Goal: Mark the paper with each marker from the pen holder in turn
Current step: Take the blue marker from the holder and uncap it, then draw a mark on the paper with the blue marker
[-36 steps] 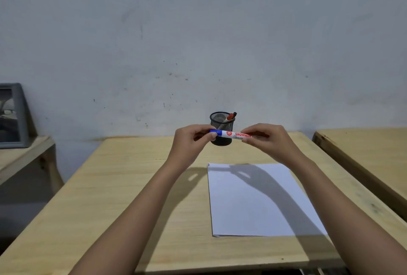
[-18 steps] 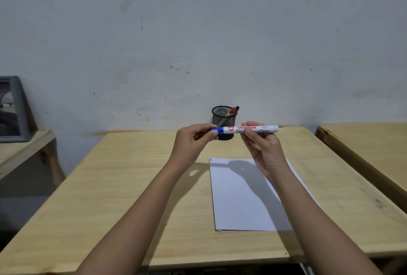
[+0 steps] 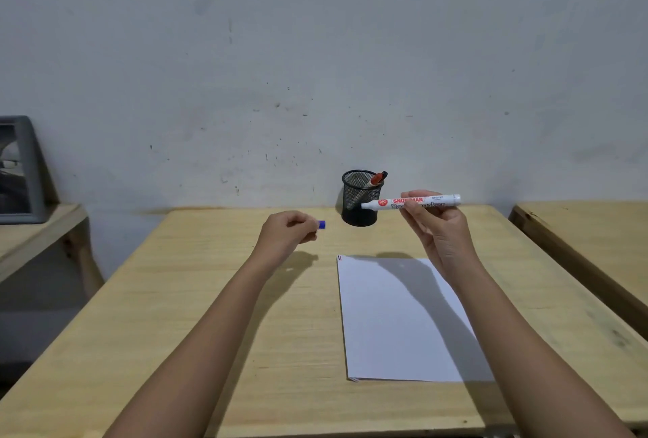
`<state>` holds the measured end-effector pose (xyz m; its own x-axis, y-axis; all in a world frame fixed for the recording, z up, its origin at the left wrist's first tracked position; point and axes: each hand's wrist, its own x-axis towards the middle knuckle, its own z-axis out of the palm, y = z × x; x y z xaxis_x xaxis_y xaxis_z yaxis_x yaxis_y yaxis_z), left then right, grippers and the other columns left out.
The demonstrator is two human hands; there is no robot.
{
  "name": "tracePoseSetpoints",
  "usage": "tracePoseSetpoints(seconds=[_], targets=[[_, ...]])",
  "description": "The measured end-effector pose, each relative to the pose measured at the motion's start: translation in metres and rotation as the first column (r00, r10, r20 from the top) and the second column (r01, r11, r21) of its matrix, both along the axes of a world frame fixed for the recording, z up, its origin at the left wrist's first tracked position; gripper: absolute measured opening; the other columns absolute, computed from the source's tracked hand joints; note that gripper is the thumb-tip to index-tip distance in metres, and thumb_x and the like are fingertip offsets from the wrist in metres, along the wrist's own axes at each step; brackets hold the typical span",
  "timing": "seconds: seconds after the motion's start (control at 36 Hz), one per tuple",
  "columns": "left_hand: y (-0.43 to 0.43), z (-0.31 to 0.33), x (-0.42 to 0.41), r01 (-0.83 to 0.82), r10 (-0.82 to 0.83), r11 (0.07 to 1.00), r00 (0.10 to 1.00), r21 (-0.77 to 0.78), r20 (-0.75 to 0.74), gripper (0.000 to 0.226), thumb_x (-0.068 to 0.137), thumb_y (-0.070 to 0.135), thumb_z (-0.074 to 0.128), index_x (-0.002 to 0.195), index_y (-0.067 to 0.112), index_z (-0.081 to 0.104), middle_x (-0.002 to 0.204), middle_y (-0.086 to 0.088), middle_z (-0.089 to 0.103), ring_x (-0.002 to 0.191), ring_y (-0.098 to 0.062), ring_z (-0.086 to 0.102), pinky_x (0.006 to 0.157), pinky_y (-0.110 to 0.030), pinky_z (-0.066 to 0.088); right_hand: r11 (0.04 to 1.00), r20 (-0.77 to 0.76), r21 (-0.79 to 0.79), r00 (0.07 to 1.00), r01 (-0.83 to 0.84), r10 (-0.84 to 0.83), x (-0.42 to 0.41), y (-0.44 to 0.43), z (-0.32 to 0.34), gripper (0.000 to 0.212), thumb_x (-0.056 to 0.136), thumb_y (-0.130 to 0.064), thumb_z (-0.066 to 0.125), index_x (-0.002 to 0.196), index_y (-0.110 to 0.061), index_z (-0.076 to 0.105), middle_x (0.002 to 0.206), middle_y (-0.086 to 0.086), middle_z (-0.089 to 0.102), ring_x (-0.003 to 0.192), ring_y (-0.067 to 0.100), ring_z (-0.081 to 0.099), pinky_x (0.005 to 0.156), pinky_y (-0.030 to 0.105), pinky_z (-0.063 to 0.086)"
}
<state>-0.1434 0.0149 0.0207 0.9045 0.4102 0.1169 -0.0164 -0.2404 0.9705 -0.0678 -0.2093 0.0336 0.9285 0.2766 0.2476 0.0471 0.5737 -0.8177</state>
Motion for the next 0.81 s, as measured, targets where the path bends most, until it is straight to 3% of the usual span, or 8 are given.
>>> tracePoseSetpoints(seconds=[0.06,0.17,0.25,0.42,0.53,0.61,0.69,0.81], targets=[[0.007,-0.007,0.005,-0.066,0.081,0.983,0.994,0.169,-0.078,0.006,0.081,0.008,0.062,0.078,0.007,0.067,0.067,-0.003,0.06,0.067,-0.017,0.059,0.067,-0.024,0.046,0.999,-0.037,-0.026,0.999,0.037,-0.038,0.004,0.001,-0.007,0.008,0.077,-0.001,0.066,0.084,-0.004,0.063,0.079,0.003,0.067,0.08,0.01,0.068,0.08,0.019,0.055],[0.013,-0.02,0.017,-0.031,0.11,0.939,0.971,0.343,-0.214,0.006,0.079,0.006,0.061,0.081,0.002,0.065,0.066,-0.003,0.054,0.057,-0.017,0.049,0.045,-0.013,0.04,0.982,-0.066,-0.156,0.991,0.108,-0.12,0.01,0.006,-0.022,0.005,0.081,-0.004,0.067,0.078,-0.008,0.065,0.067,-0.006,0.069,0.074,0.008,0.067,0.075,0.016,0.055],[0.014,-0.028,0.027,0.018,0.088,0.925,0.961,0.378,-0.261,0.002,0.077,0.004,0.061,0.076,0.006,0.061,0.062,0.0,0.055,0.058,-0.018,0.052,0.055,-0.024,0.043,0.968,-0.064,-0.222,0.989,0.119,-0.136,0.012,0.008,-0.029,0.005,0.082,-0.008,0.068,0.078,-0.009,0.064,0.067,-0.004,0.067,0.07,0.008,0.066,0.069,0.016,0.055],[0.011,-0.039,0.036,0.114,0.027,0.89,0.953,0.442,-0.3,0.008,0.08,0.009,0.061,0.084,0.004,0.066,0.065,0.004,0.052,0.058,-0.011,0.045,0.053,-0.021,0.035,0.896,0.048,-0.398,0.98,0.198,-0.195,0.012,0.009,-0.032,0.01,0.086,-0.014,0.064,0.077,-0.014,0.059,0.073,0.001,0.06,0.069,0.012,0.059,0.055,0.018,0.051],[0.011,-0.044,0.039,0.125,0.02,0.879,0.954,0.46,-0.298,0.008,0.082,0.012,0.06,0.085,0.006,0.065,0.072,0.001,0.056,0.066,-0.014,0.05,0.056,-0.02,0.038,0.898,0.039,-0.399,0.982,0.187,-0.187,0.014,0.013,-0.034,0.012,0.092,-0.019,0.057,0.084,-0.009,0.055,0.08,0.011,0.063,0.056,0.008,0.06,0.048,0.018,0.049],[0.009,-0.047,0.039,0.147,0.012,0.863,0.95,0.483,-0.311,0.007,0.082,0.014,0.061,0.084,0.008,0.064,0.078,-0.002,0.058,0.07,-0.016,0.051,0.06,-0.021,0.04,0.92,0.006,-0.36,0.987,0.155,-0.163,0.015,0.016,-0.035,0.014,0.093,-0.022,0.054,0.087,-0.011,0.049,0.09,0.021,0.068,0.057,0.014,0.066,0.053,0.021,0.055],[0.008,-0.048,0.039,0.152,0.016,0.846,0.951,0.512,-0.309,0.008,0.083,0.015,0.061,0.086,0.008,0.063,0.083,-0.005,0.058,0.073,-0.018,0.052,0.061,-0.023,0.04,0.934,-0.002,-0.331,0.99,0.132,-0.141,0.013,0.019,-0.035,0.014,0.093,-0.021,0.055,0.085,-0.011,0.049,0.089,0.022,0.07,0.061,0.019,0.069,0.063,0.023,0.059],[0.007,-0.048,0.034,0.119,0.056,0.826,0.955,0.55,-0.291,0.035,0.083,0.023,0.063,0.112,0.005,0.059,0.104,-0.011,0.057,0.088,-0.022,0.055,0.073,-0.025,0.039,0.913,0.066,-0.379,0.989,0.15,-0.135,0.007,0.024,-0.034,0.017,0.083,-0.006,0.066,0.08,-0.012,0.051,0.086,0.017,0.066,0.064,0.011,0.066,0.061,0.018,0.055]])
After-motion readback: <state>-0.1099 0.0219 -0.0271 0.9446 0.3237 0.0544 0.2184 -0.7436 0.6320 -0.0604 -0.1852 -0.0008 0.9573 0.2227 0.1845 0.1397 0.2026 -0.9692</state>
